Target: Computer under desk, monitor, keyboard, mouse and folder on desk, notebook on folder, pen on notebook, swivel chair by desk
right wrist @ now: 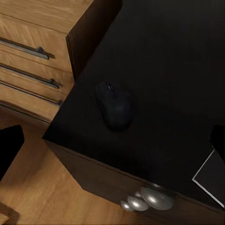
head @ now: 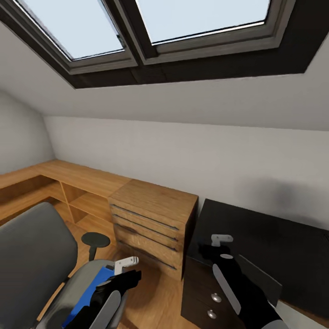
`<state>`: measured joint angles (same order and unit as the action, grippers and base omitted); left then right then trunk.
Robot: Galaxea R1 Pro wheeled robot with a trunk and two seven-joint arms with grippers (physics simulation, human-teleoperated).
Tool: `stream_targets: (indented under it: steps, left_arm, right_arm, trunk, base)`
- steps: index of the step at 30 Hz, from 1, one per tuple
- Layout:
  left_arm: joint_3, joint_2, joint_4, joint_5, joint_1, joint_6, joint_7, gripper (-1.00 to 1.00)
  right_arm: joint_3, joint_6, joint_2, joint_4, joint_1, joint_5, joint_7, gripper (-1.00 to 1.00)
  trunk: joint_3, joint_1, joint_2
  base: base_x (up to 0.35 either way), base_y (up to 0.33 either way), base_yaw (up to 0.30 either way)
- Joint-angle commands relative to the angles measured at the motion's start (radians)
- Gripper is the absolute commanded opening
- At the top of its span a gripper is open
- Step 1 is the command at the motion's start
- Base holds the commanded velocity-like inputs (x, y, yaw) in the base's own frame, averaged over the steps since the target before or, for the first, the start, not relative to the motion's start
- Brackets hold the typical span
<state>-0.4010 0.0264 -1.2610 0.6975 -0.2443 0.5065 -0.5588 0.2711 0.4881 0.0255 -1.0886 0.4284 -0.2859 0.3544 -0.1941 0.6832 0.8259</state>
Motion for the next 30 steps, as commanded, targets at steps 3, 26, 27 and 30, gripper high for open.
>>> stream_targets:
  steps: [3,26,27,30]
  left_arm:
    - [-0.017,0.001,-0.003,0.010,-0.001,-0.001,-0.010,1.00]
    - [-0.033,0.003,-0.003,0.016,-0.001,0.000,-0.011,1.00]
    - [-0.033,0.003,-0.003,0.016,-0.001,0.000,-0.011,1.00]
    - [-0.033,0.003,-0.003,0.016,-0.001,0.000,-0.010,1.00]
  right_arm:
    - [0.015,-0.011,0.000,0.014,0.001,0.002,0.010,1.00]
    - [0.032,-0.075,-0.005,0.022,0.001,0.019,0.015,1.00]
    - [0.032,-0.075,-0.005,0.022,0.001,0.019,0.016,1.00]
    - [0.033,-0.075,-0.005,0.021,0.001,0.019,0.016,1.00]
  trunk:
    - [-0.002,0.001,0.001]
    - [-0.002,0.001,0.001]
    - [-0.002,0.001,0.001]
    - [-0.002,0.001,0.001]
  base:
    - [0.284,0.000,0.002]
    - [0.226,0.000,0.000]
    - [0.323,0.000,0.000]
    - [0.196,0.000,0.000]
